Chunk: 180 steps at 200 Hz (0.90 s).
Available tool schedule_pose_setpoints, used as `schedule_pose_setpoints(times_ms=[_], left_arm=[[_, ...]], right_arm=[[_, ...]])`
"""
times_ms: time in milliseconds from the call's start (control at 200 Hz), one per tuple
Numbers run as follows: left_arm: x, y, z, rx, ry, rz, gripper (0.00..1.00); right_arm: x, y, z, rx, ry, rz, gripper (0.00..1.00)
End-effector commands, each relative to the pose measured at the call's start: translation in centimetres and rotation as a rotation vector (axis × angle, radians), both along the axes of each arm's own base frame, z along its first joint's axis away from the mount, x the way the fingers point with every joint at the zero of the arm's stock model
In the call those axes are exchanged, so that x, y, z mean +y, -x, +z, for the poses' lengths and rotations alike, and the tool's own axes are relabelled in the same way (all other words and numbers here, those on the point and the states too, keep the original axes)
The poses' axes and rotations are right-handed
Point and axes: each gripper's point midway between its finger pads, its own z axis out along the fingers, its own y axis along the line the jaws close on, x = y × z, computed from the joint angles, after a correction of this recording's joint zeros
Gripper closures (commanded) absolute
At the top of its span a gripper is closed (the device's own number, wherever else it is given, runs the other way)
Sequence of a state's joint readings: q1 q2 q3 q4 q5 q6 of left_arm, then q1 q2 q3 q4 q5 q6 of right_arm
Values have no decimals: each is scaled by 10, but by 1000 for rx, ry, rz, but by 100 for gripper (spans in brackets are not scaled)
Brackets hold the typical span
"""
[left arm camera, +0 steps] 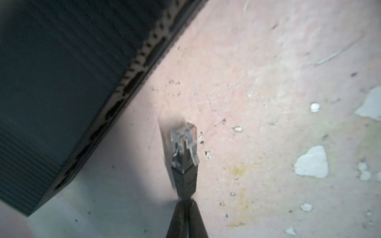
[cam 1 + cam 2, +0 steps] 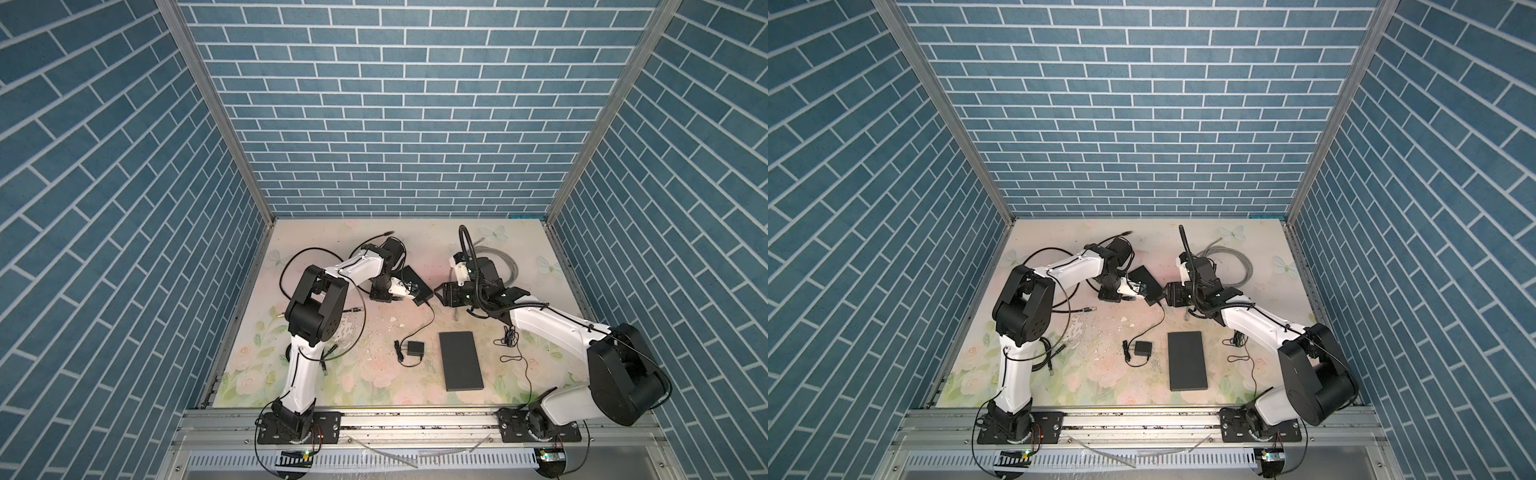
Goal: Insert the plug into the switch port
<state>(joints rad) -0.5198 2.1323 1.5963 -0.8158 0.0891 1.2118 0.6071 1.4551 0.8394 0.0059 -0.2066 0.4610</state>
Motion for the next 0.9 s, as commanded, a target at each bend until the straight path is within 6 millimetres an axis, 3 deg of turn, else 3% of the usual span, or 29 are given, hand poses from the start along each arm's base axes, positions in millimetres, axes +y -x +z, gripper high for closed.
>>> schedule_pose_setpoints(times_ms=[0,290,480,680,765,895], left_arm=[[-16,8,12,49,89,5,100],[-31,14,62,78,268,7,100],[-35,17,71,91,313,3,100],[-39,19,77,96,341,-5,100],[-39,19,76,100,340,-3,100],[-41,22,77,112,354,-5,100]], right_arm=[[28,7,-1,0,-126,32,35],[32,2,-14,1,-226,11,37],[16,1,-8,-35,-316,-8,37],[46,6,-5,-37,-440,145,44],[52,5,5,-76,-515,170,45],[57,0,-1,-64,-511,178,47]])
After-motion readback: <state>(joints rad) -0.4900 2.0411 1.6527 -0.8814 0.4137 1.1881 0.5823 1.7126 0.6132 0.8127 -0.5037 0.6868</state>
